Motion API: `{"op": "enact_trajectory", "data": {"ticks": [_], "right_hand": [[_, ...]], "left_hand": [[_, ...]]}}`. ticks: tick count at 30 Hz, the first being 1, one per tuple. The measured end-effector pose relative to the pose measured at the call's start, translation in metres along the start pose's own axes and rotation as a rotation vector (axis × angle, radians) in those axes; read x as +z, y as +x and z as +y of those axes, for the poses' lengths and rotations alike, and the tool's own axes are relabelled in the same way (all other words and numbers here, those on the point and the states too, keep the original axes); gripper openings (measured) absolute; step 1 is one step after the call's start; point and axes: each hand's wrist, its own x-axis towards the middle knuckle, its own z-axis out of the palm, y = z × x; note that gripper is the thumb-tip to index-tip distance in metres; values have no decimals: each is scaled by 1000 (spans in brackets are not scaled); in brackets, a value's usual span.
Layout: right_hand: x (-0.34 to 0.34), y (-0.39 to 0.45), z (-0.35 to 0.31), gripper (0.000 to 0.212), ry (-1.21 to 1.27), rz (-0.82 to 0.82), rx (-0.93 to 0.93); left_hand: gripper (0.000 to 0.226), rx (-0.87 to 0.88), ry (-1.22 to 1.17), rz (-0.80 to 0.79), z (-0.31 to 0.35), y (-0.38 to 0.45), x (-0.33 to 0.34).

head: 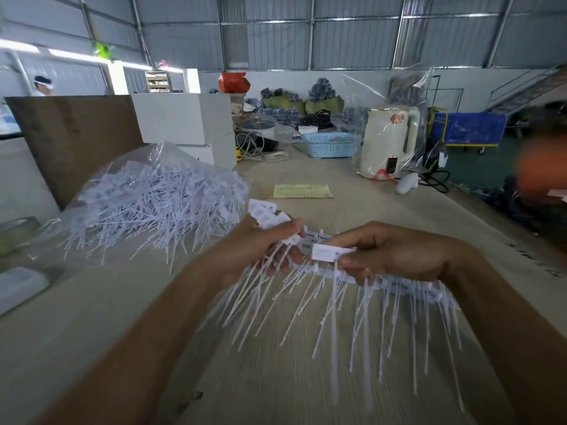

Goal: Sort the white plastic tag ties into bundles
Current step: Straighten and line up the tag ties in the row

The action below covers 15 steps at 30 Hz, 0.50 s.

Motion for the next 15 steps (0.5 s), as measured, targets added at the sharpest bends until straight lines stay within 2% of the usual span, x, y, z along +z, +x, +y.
{"op": "enact_trajectory", "data": {"ticks": [2, 4, 7, 12, 15], "right_hand": [[11, 10, 1, 25, 3, 10, -49], [16, 18, 3, 19, 57, 124, -51], [22, 25, 8, 24, 73, 278, -52], [30, 32, 8, 30, 87, 320, -97], [31, 33, 3, 29, 87, 336, -112]], "left_hand": [[32, 58, -20, 28, -4, 3, 20], [36, 50, -87, 107, -5, 5, 31], [38, 54, -60, 189, -6, 6, 35], [31, 166, 32, 257, -5, 7, 37], [33, 172, 53, 217, -4, 6, 34]]}}
